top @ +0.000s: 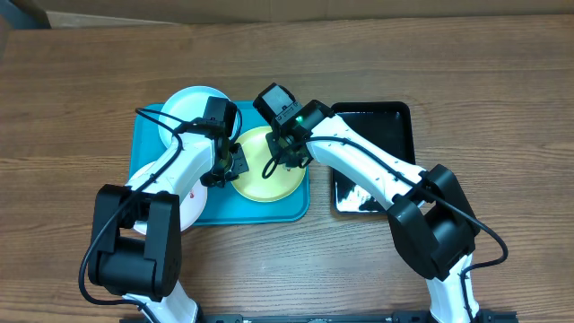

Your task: Clean dirty plates on tray and stack at the side

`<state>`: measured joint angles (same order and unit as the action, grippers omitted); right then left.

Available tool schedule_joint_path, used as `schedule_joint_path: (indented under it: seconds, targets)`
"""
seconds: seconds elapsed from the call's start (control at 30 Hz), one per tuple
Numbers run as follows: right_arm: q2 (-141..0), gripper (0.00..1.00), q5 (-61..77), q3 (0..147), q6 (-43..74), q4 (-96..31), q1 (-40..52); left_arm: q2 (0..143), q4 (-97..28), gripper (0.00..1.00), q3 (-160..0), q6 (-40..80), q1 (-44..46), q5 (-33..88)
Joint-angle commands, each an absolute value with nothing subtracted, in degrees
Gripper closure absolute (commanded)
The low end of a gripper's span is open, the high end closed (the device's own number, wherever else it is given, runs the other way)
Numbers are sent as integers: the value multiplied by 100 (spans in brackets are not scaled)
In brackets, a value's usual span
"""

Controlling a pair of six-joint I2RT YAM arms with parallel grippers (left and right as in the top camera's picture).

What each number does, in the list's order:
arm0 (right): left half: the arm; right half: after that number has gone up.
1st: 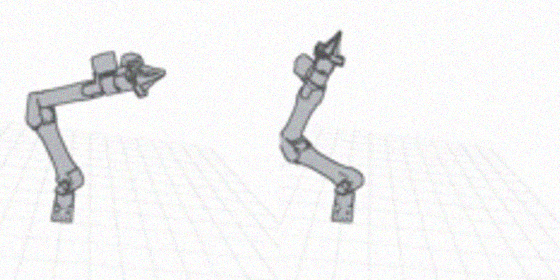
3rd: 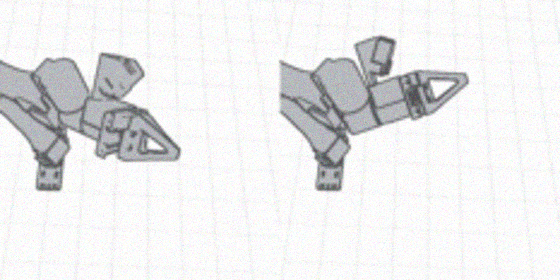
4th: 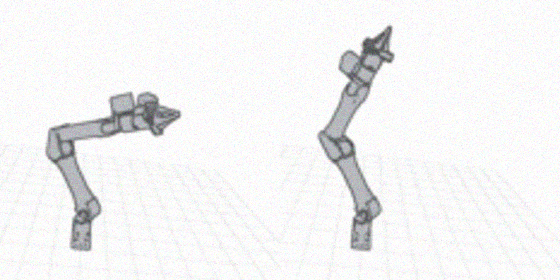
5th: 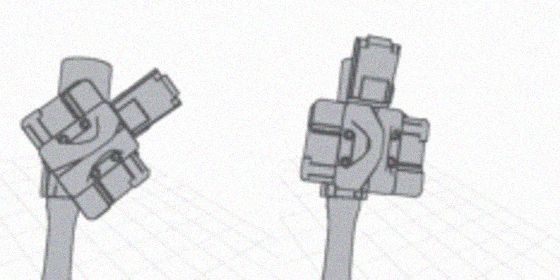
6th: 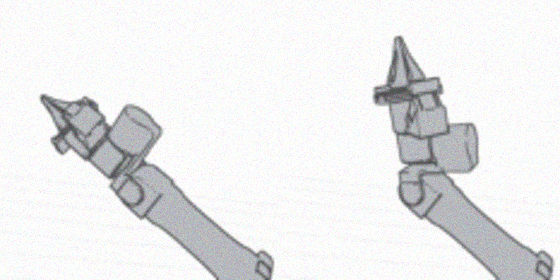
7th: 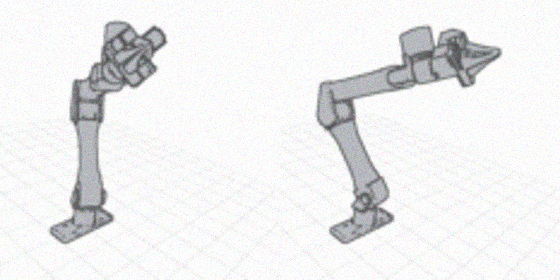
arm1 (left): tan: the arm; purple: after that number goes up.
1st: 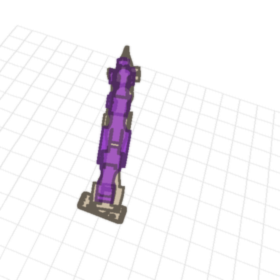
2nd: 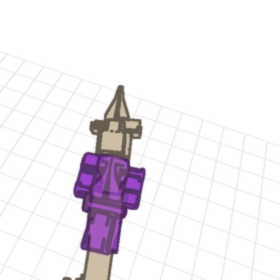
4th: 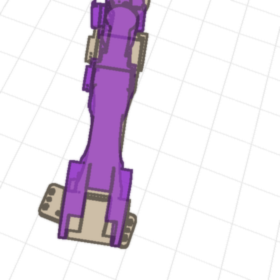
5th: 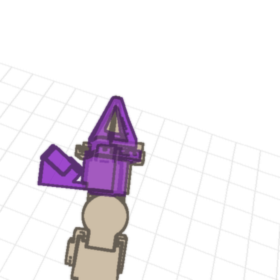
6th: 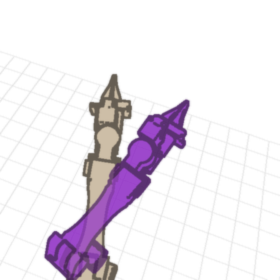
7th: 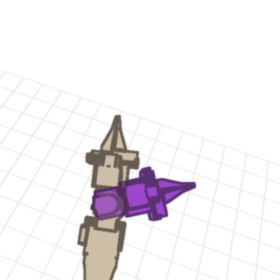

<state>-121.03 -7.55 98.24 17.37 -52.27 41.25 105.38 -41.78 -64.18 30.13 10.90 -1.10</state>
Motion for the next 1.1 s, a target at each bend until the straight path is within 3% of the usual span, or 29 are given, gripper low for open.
schedule_joint_path:
  seconds: [0.0,0.57,1.07]
  targets:
    - [-12114,96,-941,9859,1806,-5148,4112,10637,-4285,96,-6320,3175,1125,-353]
    - [-13041,96,-902,9859,2130,-5113,4112,10637,-4329,96,-6320,3173,1125,-355]
    - [-13268,96,1356,9859,1754,-5072,4112,10637,-4329,96,-6320,3173,1125,-355]
